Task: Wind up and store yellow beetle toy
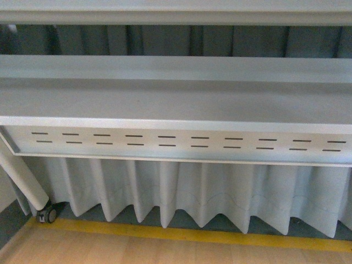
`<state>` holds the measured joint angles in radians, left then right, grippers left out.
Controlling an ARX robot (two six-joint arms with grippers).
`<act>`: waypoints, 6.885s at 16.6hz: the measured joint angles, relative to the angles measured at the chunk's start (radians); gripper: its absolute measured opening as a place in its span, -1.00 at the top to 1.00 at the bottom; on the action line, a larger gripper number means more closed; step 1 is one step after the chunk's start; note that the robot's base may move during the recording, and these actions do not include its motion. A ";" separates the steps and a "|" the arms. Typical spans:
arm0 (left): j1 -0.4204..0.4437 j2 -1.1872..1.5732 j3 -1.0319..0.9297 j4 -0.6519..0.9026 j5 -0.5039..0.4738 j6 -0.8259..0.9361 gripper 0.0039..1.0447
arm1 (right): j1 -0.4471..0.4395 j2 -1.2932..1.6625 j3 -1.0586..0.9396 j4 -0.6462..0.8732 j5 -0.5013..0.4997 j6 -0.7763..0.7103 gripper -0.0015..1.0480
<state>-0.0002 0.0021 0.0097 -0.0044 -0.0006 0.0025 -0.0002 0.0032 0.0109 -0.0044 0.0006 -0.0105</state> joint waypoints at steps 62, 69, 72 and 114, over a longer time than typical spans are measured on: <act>0.000 0.000 0.000 0.002 0.001 0.000 -0.88 | 0.000 0.000 0.000 -0.001 0.001 0.000 -0.87; 0.000 0.000 0.000 0.001 -0.001 -0.001 -0.88 | 0.000 0.000 0.000 0.002 0.000 0.000 -0.87; 0.000 0.000 0.000 0.001 0.000 0.000 -0.88 | 0.000 0.000 0.000 0.001 0.000 0.000 -0.87; 0.000 0.000 0.000 0.002 0.000 0.000 -0.88 | 0.000 0.000 0.000 0.000 0.000 0.000 -0.87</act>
<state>-0.0002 0.0021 0.0097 -0.0029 -0.0002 0.0021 -0.0002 0.0036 0.0109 -0.0040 0.0006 -0.0101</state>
